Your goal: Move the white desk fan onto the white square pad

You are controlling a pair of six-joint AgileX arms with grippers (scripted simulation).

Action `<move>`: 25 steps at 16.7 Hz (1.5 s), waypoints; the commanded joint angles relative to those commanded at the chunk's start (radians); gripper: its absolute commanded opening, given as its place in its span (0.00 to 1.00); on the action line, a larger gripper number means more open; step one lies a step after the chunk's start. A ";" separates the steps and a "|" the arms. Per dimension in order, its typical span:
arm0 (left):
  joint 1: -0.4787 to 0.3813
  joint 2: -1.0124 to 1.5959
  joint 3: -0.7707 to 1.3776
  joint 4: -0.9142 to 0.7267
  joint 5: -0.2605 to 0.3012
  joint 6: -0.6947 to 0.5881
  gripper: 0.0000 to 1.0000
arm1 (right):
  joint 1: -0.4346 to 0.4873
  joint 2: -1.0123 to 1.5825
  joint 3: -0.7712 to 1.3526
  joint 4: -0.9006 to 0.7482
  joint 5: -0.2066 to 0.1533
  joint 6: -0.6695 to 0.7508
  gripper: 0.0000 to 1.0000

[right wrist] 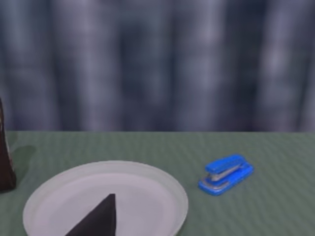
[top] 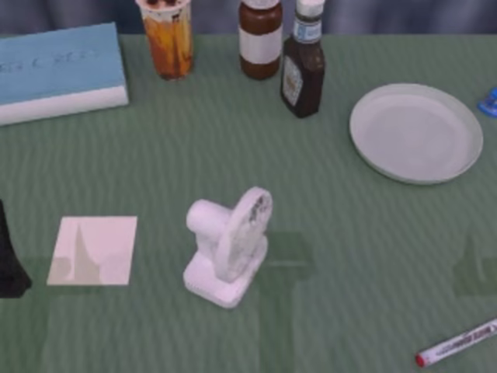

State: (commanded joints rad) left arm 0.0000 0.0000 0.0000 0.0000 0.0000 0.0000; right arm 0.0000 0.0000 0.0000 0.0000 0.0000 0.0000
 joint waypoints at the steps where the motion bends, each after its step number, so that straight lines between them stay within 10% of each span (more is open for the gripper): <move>1: 0.000 0.000 0.000 0.000 0.000 0.000 1.00 | 0.000 0.000 0.000 0.000 0.000 0.000 1.00; 9: -0.126 0.294 0.281 -0.265 -0.002 -0.036 1.00 | 0.000 0.000 0.000 0.000 0.000 0.000 1.00; 25: -0.659 1.835 1.743 -1.291 0.004 -0.222 1.00 | 0.000 0.000 0.000 0.000 0.000 0.000 1.00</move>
State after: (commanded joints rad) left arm -0.6588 1.8355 1.7427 -1.2908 0.0038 -0.2221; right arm 0.0000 0.0000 0.0000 0.0000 0.0000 0.0000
